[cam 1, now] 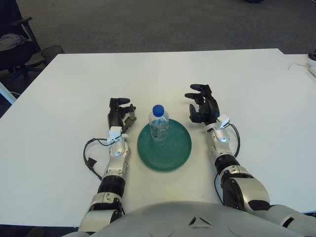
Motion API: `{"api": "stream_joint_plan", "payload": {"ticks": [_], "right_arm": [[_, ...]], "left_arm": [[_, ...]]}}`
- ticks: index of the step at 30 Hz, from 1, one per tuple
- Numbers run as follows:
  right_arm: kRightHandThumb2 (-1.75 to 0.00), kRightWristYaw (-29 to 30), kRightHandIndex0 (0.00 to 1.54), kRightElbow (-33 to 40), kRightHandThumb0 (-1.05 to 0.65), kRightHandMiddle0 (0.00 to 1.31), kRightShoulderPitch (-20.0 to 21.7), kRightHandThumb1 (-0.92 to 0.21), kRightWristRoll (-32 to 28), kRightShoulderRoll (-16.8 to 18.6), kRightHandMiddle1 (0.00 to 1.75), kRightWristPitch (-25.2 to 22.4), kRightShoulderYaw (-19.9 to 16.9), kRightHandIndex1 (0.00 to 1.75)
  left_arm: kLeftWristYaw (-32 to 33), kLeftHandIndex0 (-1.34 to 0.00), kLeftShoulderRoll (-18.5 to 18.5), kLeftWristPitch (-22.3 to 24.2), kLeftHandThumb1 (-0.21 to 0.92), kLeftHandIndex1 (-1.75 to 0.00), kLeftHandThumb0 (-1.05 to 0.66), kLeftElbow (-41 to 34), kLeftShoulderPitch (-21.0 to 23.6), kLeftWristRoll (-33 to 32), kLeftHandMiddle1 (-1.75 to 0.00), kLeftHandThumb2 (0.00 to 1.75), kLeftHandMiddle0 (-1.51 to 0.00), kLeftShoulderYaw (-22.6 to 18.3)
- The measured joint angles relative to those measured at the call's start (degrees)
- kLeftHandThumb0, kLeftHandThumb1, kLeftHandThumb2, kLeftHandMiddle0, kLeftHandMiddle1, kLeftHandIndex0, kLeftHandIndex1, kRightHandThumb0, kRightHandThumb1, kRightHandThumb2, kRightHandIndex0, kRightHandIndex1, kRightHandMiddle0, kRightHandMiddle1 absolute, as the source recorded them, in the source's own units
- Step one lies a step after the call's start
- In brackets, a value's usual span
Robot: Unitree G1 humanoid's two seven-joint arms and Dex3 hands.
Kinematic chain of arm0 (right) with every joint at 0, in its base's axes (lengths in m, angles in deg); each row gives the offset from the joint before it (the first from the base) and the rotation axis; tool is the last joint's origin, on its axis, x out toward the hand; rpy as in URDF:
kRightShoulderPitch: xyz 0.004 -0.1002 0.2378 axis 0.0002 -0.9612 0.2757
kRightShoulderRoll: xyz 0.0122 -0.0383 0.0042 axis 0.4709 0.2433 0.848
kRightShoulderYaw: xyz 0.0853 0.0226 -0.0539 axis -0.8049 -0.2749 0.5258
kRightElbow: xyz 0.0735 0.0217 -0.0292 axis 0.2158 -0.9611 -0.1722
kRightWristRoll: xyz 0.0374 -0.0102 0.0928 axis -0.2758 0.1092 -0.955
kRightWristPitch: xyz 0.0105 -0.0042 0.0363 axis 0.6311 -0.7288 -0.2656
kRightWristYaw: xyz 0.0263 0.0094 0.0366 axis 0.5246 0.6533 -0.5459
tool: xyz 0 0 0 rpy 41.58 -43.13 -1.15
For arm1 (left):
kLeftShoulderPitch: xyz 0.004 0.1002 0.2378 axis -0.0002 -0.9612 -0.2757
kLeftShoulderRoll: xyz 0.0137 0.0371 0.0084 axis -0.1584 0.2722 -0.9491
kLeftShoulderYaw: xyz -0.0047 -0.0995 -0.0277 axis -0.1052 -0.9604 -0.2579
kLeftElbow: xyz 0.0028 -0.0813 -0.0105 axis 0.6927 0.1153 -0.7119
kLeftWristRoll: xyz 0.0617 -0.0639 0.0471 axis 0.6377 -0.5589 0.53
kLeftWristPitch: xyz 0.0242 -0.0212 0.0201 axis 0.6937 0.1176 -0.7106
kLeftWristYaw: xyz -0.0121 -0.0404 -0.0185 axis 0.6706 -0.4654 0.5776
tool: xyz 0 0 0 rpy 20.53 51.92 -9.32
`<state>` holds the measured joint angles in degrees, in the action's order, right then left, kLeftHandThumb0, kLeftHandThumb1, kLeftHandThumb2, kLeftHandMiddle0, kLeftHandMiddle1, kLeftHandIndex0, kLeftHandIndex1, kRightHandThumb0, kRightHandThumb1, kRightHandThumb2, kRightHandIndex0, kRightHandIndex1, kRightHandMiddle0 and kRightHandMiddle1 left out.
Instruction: Put the bottle into the plate.
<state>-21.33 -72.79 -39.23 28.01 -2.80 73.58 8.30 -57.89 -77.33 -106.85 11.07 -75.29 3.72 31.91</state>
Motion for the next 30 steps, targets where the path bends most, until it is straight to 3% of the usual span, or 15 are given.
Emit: {"api": "stream_joint_plan", "payload": {"ticks": [3,9,11,15,30], "right_arm": [[-1.19,7.2,0.43,1.4,0.02,0.37,-0.7,-0.42,3.1,0.6,1.74,-2.3,0.5,1.73],[-1.3,20.1,0.49,5.9,0.0,0.47,-3.6,-0.34,7.4,2.5,1.75,-8.9,1.3,1.74],[-1.37,22.2,0.62,7.1,-0.01,0.53,-4.4,-0.25,7.6,2.9,1.65,-10.0,1.6,1.75],[-1.54,23.8,0.76,8.2,-0.01,0.56,-5.0,-0.12,7.5,2.5,1.69,-11.6,2.0,1.75],[-1.52,24.3,0.74,9.7,0.0,0.5,-6.2,-0.15,4.8,2.2,1.75,-10.9,2.6,1.73]], "left_arm": [[0.0,-0.28,0.0,0.0,0.77,-1.75,-0.37,-0.3,-0.1,0.0,-1.2,0.74,-0.61,0.0],[0.0,-0.28,0.0,0.0,0.77,-1.75,-0.37,-0.2,-0.2,0.0,-1.21,0.74,-0.62,0.1],[0.0,-0.28,-0.1,0.1,0.77,-1.75,-0.37,-0.1,-0.3,0.0,-1.21,0.74,-0.62,0.1],[-0.1,-0.28,-0.1,0.2,0.77,-1.75,-0.37,-0.1,-0.5,0.1,-1.21,0.73,-0.62,0.1],[-1.1,-0.28,-0.2,0.1,0.77,-1.75,-0.37,-0.4,-0.7,0.0,-1.21,0.73,-0.61,0.2]]}}
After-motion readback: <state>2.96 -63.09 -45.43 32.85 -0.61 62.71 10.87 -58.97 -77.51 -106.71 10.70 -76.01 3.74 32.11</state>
